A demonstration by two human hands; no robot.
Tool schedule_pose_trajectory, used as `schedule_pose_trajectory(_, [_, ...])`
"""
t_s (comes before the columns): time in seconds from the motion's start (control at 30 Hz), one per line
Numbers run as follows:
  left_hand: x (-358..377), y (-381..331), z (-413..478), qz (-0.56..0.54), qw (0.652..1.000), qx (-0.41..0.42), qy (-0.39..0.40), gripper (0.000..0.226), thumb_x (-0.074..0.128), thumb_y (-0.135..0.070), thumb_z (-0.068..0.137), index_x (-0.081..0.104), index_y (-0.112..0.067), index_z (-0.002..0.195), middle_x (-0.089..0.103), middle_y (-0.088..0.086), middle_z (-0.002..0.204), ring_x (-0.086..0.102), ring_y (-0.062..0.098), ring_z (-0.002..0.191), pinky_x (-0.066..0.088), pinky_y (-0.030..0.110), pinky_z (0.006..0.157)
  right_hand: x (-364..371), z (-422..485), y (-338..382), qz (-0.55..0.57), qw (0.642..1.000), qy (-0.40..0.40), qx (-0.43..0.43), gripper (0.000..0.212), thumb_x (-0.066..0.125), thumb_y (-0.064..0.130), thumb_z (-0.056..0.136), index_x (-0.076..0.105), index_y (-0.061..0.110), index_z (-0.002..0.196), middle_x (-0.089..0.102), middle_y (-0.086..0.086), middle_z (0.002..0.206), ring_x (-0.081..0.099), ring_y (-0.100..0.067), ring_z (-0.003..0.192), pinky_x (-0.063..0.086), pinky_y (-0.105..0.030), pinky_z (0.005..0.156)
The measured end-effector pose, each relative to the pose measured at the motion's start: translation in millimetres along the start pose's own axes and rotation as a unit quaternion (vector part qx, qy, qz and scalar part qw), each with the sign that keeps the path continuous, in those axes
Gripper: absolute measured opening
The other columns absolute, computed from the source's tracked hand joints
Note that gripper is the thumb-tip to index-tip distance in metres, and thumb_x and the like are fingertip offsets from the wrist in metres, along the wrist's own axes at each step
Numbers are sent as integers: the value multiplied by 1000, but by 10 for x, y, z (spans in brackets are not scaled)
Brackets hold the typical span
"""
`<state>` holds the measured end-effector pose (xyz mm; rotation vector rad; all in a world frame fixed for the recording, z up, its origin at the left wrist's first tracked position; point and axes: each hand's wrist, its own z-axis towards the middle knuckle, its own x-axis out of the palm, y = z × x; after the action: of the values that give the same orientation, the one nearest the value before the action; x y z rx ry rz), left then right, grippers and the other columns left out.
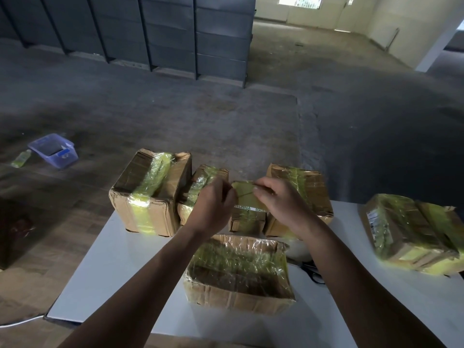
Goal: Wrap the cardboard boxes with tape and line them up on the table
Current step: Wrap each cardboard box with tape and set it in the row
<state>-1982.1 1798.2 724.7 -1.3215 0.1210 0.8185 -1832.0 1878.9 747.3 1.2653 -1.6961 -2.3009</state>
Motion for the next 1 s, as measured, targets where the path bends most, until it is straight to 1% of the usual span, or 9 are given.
schedule_pose_trajectory(0.1, [0,22,-20,-49,998,-25,4,18,53,-5,94,54,-6,76,50,-2,58,40,4,48,33,16,46,-33,-7,2,34,999,19,4,21,53,19,98,66,14,113,62,14,91,58,2,86,44,-17,73])
schedule_pose_trajectory(0.3, [-88,22,-56,-138,988,-56,27,16,53,-5,96,56,4,83,52,-8,50,45,2,45,37,17,46,-48,-55,-13,100,994,22,-23,18,55,16,96,64,32,96,64,11,89,59,11,80,44,-5,69])
schedule_pose_trajectory(0.43, [-172,-6,-31,-59,997,-29,48,16,53,-9,97,56,3,88,55,7,65,46,15,57,37,29,55,-72,-109,-46,149,986,68,-4,19,48,42,90,66,47,94,67,28,94,58,17,93,43,-2,72])
schedule_pose_trajectory(0.5, [-236,-40,-12,-14,997,7,77,12,52,-10,98,53,-3,88,53,2,68,46,15,60,37,28,56,-71,-124,-101,184,980,74,-4,28,41,47,92,68,54,94,68,29,100,62,8,97,47,-10,77])
schedule_pose_trajectory(0.63, [-323,-75,-5,3,994,49,102,10,50,-7,98,50,-10,89,53,0,70,50,16,62,40,32,59,-41,-1,-191,205,973,-58,85,17,56,36,95,66,47,101,66,-1,115,67,-21,92,53,-33,75])
schedule_pose_trajectory(0.77, [-348,-51,-21,2,990,103,100,9,52,-2,96,51,-7,89,51,-2,71,47,17,62,40,34,59,-91,32,-277,333,897,150,248,33,63,30,89,60,14,117,73,-10,96,72,-25,79,58,-35,63])
schedule_pose_trajectory(0.83, [-348,-31,-25,-3,985,128,115,12,53,0,95,49,-10,90,49,-8,72,48,15,62,41,32,59,-95,-20,-339,356,876,215,246,37,62,29,85,58,8,114,72,-12,87,71,-25,74,55,-32,58])
schedule_pose_trajectory(0.93, [-355,53,-31,-23,986,108,122,12,53,1,95,51,-9,89,56,-3,74,58,24,67,50,41,63,-49,-42,-406,374,892,162,197,35,64,15,84,58,11,119,71,-14,95,68,-31,81,54,-32,56])
schedule_pose_trajectory(1.0, [-369,146,-44,-59,989,76,111,6,56,2,94,54,-5,94,61,2,75,64,23,69,55,40,66,-1,-36,-409,379,902,140,149,31,57,1,90,57,10,120,71,-14,105,68,-33,96,59,-32,66])
